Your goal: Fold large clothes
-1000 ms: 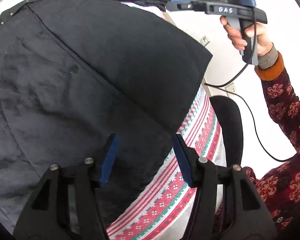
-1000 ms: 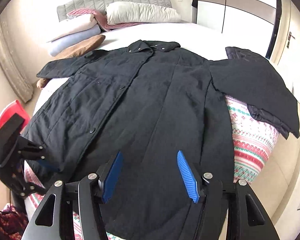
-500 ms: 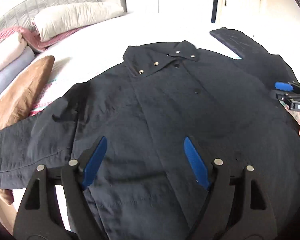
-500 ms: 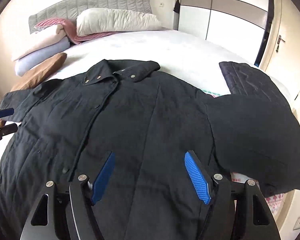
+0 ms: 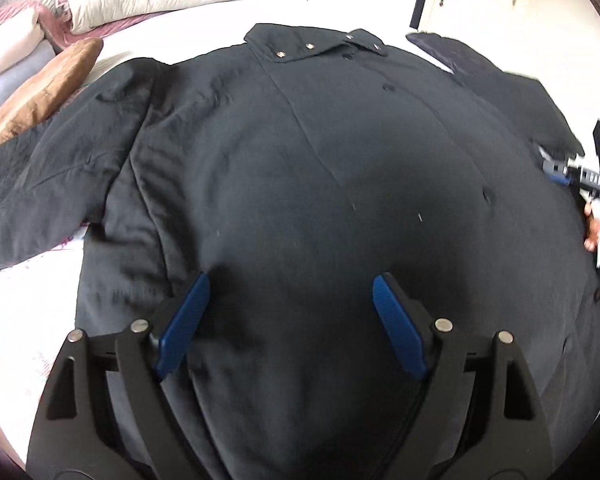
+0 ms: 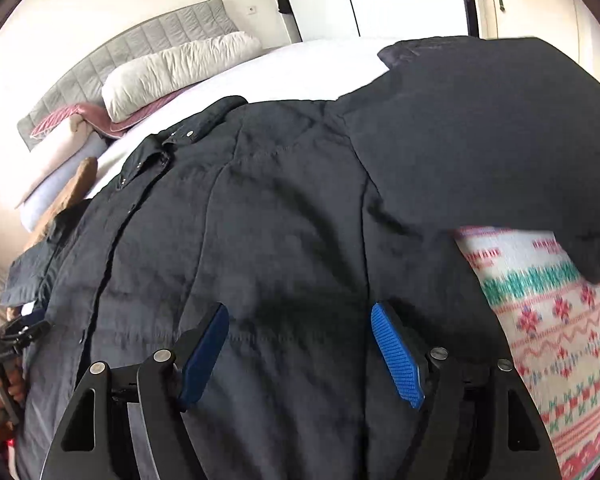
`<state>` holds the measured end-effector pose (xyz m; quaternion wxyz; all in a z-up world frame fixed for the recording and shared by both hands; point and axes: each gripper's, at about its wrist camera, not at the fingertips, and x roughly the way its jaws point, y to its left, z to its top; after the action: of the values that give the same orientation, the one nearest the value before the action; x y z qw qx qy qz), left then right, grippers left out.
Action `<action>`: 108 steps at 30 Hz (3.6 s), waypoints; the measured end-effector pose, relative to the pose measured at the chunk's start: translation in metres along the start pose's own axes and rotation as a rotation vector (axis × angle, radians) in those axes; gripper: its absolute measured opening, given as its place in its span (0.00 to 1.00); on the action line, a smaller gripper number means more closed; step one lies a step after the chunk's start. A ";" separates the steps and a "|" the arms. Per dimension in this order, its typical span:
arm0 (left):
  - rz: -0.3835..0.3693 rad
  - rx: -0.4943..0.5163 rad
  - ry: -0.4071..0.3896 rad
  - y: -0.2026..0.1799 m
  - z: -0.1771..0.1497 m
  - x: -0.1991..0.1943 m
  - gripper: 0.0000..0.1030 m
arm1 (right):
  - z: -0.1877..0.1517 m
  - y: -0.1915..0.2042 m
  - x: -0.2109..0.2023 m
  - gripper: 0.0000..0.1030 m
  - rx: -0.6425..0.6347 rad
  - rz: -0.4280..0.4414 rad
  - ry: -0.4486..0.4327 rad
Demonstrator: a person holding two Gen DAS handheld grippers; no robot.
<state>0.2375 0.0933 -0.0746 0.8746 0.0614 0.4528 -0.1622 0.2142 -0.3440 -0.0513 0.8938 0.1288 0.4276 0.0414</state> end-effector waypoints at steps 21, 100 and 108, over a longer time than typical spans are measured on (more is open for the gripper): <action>-0.135 -0.077 -0.071 -0.087 0.076 -0.039 0.98 | 0.048 -0.179 -0.122 0.80 0.466 -0.035 -0.178; -0.015 -0.176 -0.237 -0.052 0.193 0.061 0.18 | 0.200 -0.062 0.093 0.56 0.309 0.029 -0.016; -0.120 -0.116 -0.171 -0.085 0.200 0.116 0.18 | 0.208 -0.092 0.127 0.20 0.448 0.148 0.023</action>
<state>0.4258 -0.0636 -0.0488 0.9008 -0.0305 0.3881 -0.1925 0.4526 -0.4494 -0.0466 0.8325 0.3543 0.4258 0.0123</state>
